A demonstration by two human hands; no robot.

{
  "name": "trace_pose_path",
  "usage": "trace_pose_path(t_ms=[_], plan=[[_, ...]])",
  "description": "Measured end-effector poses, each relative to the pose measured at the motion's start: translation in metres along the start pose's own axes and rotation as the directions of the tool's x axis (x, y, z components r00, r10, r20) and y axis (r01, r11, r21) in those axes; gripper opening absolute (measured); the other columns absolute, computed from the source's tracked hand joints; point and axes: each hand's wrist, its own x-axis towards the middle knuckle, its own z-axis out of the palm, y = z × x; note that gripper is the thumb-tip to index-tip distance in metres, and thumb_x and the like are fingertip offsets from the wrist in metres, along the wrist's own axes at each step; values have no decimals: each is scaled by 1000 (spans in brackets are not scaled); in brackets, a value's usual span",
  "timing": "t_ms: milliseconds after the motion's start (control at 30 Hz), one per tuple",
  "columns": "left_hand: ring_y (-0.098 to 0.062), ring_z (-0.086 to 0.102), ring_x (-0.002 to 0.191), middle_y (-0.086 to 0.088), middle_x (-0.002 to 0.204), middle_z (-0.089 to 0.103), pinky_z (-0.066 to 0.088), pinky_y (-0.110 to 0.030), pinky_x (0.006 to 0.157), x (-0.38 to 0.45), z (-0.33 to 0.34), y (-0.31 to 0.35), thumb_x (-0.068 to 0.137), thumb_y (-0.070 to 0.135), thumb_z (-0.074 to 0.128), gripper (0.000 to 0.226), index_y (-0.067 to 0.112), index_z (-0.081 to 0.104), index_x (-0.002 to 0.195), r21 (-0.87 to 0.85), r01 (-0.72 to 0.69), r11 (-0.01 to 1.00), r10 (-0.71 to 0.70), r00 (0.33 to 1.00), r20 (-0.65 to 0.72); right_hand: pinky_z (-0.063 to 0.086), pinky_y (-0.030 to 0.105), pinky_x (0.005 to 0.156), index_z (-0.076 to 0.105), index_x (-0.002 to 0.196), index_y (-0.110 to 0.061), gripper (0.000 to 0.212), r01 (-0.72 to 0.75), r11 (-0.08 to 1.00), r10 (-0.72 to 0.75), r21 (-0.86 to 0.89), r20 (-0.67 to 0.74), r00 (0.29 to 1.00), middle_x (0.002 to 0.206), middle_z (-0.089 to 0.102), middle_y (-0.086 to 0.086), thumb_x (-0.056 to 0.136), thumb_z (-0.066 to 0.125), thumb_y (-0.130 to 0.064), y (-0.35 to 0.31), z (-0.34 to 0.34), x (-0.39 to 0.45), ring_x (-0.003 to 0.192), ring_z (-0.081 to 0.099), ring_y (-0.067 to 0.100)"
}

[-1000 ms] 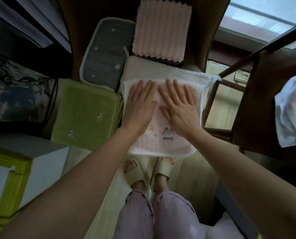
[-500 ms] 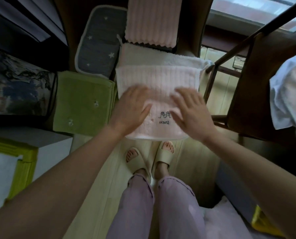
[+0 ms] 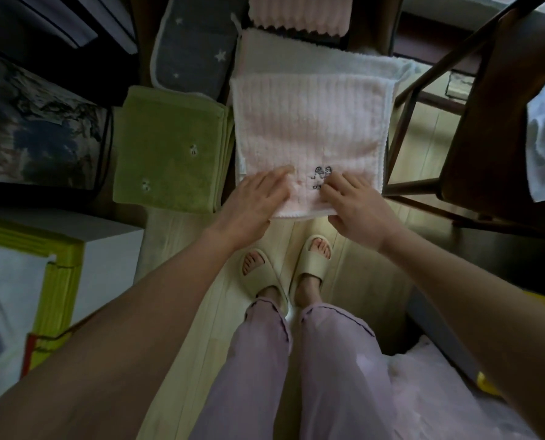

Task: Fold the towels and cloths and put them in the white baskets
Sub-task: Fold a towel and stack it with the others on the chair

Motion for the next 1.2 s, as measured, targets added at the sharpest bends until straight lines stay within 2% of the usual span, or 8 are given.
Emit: trace_pose_path(t_ms=[233,333,433,533,667,800,967,1200], plan=[[-21,35,126,4,160,19,35,-34,95,8,-28,-6,84,32,59,18,23,46,93,-27,28,999,-22,978,209,28,48,113,45,138,-5,63,-130,986,153,-105,254,955,154,31,16,80,64,-21,-1,-24,-6,145,23,33],[-27,37,132,-3,144,45,35,-39,102,14,-36,-16,83,38,59,33,27,57,113,-182,152,971,-105,963,247,50,40,90,44,123,-12,38,-223,971,192,85,275,942,126,57,16,88,57,-17,1,-41,8,112,57,33],[-24,58,94,-2,95,60,42,-32,72,19,-58,-21,91,30,60,10,20,57,93,-501,284,818,-210,957,201,48,28,55,35,103,-24,20,-366,898,318,244,214,924,89,61,6,95,52,-18,5,-72,27,69,59,20],[-13,52,71,0,79,56,37,-28,60,31,-88,-27,95,28,58,19,10,59,92,-686,369,627,-369,916,156,41,20,55,50,106,-17,12,-448,803,448,393,98,889,87,58,-1,96,56,-22,13,-99,41,70,57,11],[-7,53,72,7,78,57,38,-17,59,60,-108,-36,92,27,63,15,12,62,89,-800,384,462,-587,808,49,43,23,56,57,101,-13,16,-513,653,604,557,27,797,81,58,-4,97,55,-29,26,-112,67,69,57,10],[-14,55,78,4,82,57,36,-25,60,87,-103,-45,94,28,59,17,12,58,90,-738,396,546,-608,793,-24,54,44,67,52,103,-13,17,-571,636,672,519,-8,741,82,60,2,99,51,-29,36,-105,89,72,60,21],[-17,54,80,0,92,56,37,-31,62,103,-94,-49,101,34,45,16,19,46,94,-542,447,712,-585,804,-105,33,23,50,38,99,-16,12,-588,697,664,410,-60,746,83,52,-1,100,48,-24,43,-94,103,66,50,16],[-23,56,90,-7,109,56,49,-41,72,115,-93,-49,102,33,40,23,13,48,107,-304,531,791,-589,794,-146,30,19,49,38,93,-18,17,-599,734,658,321,-117,744,84,50,-2,98,52,-26,55,-78,114,65,47,11]])
